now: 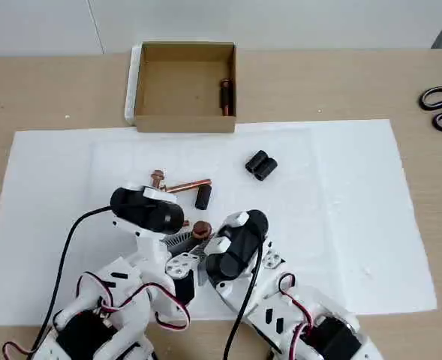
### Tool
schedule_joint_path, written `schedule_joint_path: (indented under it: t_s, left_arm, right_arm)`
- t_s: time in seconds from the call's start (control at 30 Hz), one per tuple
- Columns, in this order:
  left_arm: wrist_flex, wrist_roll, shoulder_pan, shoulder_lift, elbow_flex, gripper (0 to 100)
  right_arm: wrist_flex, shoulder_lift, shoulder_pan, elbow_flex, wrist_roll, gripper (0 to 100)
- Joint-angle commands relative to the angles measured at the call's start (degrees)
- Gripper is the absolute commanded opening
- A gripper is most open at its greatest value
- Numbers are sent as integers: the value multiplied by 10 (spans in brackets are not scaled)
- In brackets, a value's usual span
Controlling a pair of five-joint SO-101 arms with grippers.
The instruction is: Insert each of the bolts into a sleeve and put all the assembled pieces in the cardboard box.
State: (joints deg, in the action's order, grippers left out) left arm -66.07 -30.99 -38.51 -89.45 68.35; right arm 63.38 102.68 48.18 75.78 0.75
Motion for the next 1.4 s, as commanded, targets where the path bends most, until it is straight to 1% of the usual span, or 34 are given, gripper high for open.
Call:
schedule_joint_path:
  t_s: [0.0, 0.07, 0.1, 0.23, 0.3, 0.6, 0.77, 0.97, 1.03, 1.23, 1.37]
  left_arm:
    - [1, 5, -4, 4, 14, 8]
    - [1, 5, -3, 4, 14, 19]
    - [1, 5, -2, 4, 14, 43]
    - [-2, 4, -2, 4, 13, 200]
    - [-2, 3, -2, 4, 13, 229]
    - [1, 2, -1, 4, 7, 221]
    - [2, -24, -1, 6, -46, 221]
    - [2, -23, 1, 7, -92, 221]
    - [7, -23, 18, 8, -101, 220]
    - [21, -23, 30, 8, -103, 160]
    - [22, -21, 31, 8, -105, 158]
  right_arm:
    - [-7, 1, -3, -16, 0, 2]
    - [-7, 1, -3, -16, 0, 2]
    - [-7, 1, -3, -16, 0, 2]
    - [-7, 1, -3, -16, 0, 2]
    - [-7, 1, -3, -15, 0, 2]
    - [-4, 1, -3, -15, 0, 2]
    - [-3, 1, -3, -7, 0, 2]
    - [-4, 1, -3, -5, 0, 2]
    - [-3, 1, -3, -5, 0, 2]
    - [-3, 1, -3, 0, 0, 2]
    - [-3, 1, -3, 0, 0, 2]
